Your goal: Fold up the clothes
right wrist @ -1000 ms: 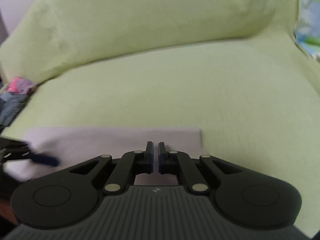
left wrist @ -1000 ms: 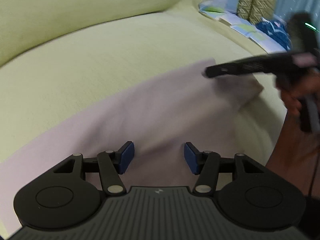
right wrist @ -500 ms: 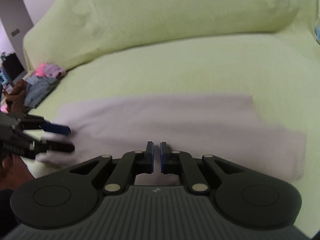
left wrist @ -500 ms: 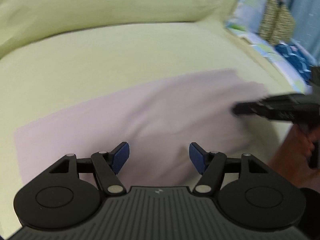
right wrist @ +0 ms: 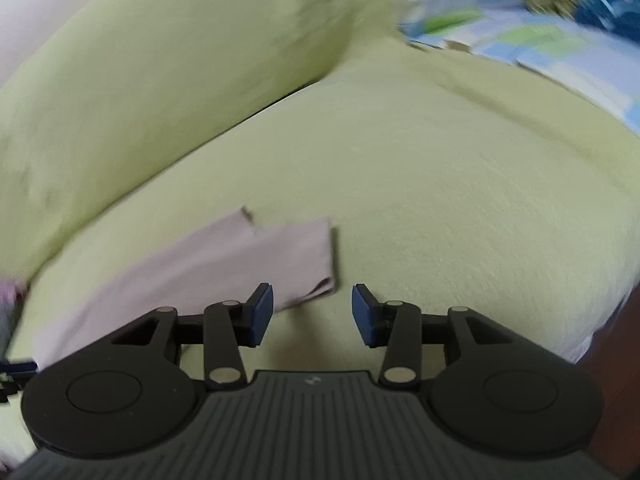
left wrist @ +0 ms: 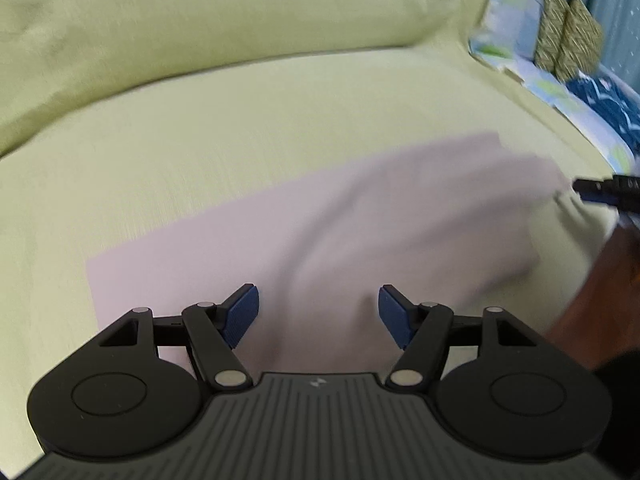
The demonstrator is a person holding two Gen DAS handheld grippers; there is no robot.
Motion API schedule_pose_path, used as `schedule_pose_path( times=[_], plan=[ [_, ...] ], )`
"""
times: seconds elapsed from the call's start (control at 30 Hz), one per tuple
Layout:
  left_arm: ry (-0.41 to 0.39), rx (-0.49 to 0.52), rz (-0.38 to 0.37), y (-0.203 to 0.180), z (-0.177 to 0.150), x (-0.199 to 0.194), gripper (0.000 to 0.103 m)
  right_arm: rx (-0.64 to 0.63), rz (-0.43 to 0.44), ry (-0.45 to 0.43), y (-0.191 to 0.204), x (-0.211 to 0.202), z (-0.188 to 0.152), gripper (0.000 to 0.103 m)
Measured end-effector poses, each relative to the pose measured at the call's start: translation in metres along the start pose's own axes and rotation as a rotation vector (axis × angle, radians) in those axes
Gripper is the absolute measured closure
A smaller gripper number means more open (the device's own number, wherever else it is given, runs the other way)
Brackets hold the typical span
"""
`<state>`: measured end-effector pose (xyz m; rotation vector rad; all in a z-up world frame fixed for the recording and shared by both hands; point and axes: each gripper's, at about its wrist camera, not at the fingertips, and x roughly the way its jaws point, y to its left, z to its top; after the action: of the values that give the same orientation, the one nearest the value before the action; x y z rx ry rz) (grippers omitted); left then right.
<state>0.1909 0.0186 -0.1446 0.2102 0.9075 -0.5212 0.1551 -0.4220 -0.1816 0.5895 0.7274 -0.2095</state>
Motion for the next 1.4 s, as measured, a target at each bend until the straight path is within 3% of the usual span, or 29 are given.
schedule_pose_path(
  times=[0.13,0.3,0.37,0.4,0.6,0.77,0.87,0.97,1.1,1.27,1.4],
  plan=[
    [0.055,-0.018,0.038,0.0,-0.007,0.021,0.035,0.13,0.031,-0.009,-0.01,0.016,-0.006,0.064],
    [0.032,-0.031,0.052,-0.008,-0.019,0.009,0.034,0.23,0.061,-0.059,-0.013,0.024,-0.001,0.064],
    [0.038,-0.042,0.043,-0.007,-0.02,0.007,0.034,0.245,0.08,-0.045,-0.013,0.03,0.002,0.081],
    [0.039,-0.048,0.04,-0.008,-0.019,0.008,0.034,0.234,0.079,-0.026,-0.011,0.032,0.002,0.096],
    [0.037,-0.058,0.04,-0.008,-0.015,0.015,0.034,0.233,0.065,-0.028,-0.01,0.034,0.006,0.098],
    [0.041,-0.104,0.052,0.001,-0.017,0.013,0.034,0.279,0.057,0.013,-0.013,0.031,0.016,0.088],
    [0.058,-0.124,0.082,0.007,-0.015,0.017,0.034,0.204,0.018,0.028,-0.004,0.031,0.019,0.097],
    [0.077,-0.134,0.107,0.009,-0.009,0.023,0.034,0.104,-0.017,0.033,0.009,0.028,0.019,0.098],
    [0.086,-0.107,0.139,0.003,-0.002,0.03,0.033,0.069,-0.033,0.031,0.013,0.027,0.022,0.098],
    [0.087,-0.148,0.148,0.007,-0.003,0.029,0.033,-0.092,-0.061,0.012,0.04,0.024,0.035,0.098],
    [0.085,-0.163,0.169,0.011,-0.004,0.024,0.033,-0.204,-0.036,-0.013,0.069,0.015,0.046,0.098]
  ],
)
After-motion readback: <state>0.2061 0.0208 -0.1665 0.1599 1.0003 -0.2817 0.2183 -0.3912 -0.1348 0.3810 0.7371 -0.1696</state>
